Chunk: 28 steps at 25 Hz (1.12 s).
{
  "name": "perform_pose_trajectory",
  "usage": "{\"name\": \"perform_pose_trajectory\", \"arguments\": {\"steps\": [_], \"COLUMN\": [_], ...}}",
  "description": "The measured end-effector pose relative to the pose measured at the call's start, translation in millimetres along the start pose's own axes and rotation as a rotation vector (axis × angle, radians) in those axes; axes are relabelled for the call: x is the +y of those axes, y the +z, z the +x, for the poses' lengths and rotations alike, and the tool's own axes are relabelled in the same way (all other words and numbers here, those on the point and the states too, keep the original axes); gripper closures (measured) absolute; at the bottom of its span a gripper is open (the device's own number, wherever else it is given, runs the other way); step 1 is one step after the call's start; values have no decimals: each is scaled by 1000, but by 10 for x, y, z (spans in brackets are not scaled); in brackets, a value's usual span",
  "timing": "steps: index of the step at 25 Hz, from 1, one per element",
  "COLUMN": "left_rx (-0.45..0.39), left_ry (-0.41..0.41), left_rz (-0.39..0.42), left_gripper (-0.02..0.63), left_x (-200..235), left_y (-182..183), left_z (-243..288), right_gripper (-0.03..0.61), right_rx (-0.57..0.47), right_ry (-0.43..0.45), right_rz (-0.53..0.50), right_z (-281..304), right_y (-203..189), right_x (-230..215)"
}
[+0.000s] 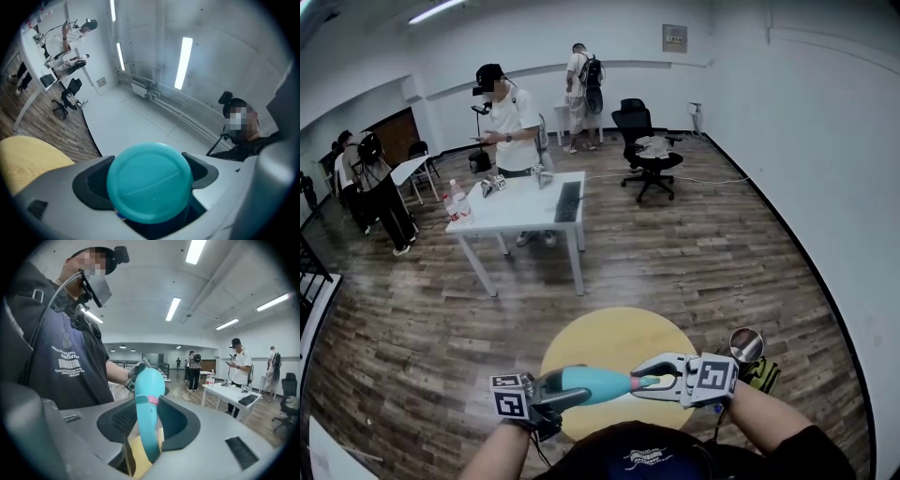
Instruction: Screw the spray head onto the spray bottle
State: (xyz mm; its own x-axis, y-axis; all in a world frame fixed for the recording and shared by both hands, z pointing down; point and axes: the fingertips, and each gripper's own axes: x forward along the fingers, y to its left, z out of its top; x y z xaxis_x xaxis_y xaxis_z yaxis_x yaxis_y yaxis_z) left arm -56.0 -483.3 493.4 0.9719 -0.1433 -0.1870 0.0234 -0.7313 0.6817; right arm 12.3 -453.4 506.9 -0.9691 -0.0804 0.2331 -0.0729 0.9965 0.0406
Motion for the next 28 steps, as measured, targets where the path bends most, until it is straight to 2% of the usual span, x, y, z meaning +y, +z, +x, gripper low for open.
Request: {"name": "perform_pose_trajectory", "arguments": {"steps": [3,5,18,23,25,26,28], "left_rx": [62,96,200,212,185,151,37], "left_ry": [-13,-15,8,24,30,36,52], "left_rz": [127,177,376,465,431,376,177], "left_gripper": [149,149,150,150,150,149,150], "left_x": [-148,-199,-295,-339,-317,-262,-67], "left_y": [-52,-88,-292,-289,-264,-227,-99], "left_z": [45,60,137,106,99,88,38], "right_gripper": [426,426,425,425,425,423,416], "right_rx": [-16,-12,-37,-47,-46,-49,-53], "right_ry": [47,64,139,167,156,129,21], "right_rz": [49,55,110,151,157,154,115], "right_z": [-61,-78,-165,-135,-123,-119,-124], "right_y": [30,34,-19,-16,-23,-20,-10], "right_x": [72,108,157,172,153,105,-68]}}
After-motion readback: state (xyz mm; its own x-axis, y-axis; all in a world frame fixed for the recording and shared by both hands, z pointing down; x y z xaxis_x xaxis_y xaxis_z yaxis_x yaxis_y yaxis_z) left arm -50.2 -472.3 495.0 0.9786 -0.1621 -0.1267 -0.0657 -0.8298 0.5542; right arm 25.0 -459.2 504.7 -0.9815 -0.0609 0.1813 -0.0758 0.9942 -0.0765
